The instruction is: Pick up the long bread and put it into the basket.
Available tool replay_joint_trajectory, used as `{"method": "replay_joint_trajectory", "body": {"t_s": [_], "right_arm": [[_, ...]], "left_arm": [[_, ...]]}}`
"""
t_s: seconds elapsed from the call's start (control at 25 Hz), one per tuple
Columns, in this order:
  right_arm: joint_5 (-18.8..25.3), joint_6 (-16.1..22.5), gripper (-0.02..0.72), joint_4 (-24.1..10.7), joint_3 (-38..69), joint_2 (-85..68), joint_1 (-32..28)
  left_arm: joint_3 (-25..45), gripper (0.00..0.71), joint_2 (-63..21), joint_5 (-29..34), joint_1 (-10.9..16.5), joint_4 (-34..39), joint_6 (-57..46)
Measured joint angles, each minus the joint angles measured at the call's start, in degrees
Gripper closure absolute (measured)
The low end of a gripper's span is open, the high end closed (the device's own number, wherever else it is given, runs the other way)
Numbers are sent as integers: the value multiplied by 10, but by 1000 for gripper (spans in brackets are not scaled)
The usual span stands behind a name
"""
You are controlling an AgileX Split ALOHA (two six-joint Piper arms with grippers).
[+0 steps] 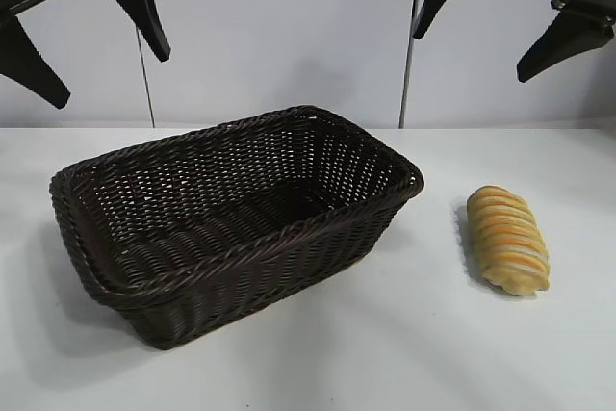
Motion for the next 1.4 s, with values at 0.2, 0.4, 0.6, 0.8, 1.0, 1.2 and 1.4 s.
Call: {"method": "replay_joint_trajectory", "body": {"t_s": [0.2, 0.4, 0.6, 0.8, 1.0, 1.2, 1.4], "right_arm": [[0, 0, 8, 0, 0, 0, 0], [0, 0, 8, 0, 0, 0, 0], [0, 0, 8, 0, 0, 0, 0], [0, 0, 8, 0, 0, 0, 0], [0, 0, 8, 0, 0, 0, 0], [0, 0, 8, 0, 0, 0, 0], [0, 0, 8, 0, 0, 0, 0]], "left_arm": [[0, 41, 0, 0, 0, 0, 0], [0, 41, 0, 0, 0, 0, 0], [0, 41, 0, 0, 0, 0, 0], [0, 41, 0, 0, 0, 0, 0], [0, 41, 0, -7, 0, 0, 0], [0, 41, 0, -31, 0, 0, 0], [0, 41, -3, -21, 0, 19, -6]]}}
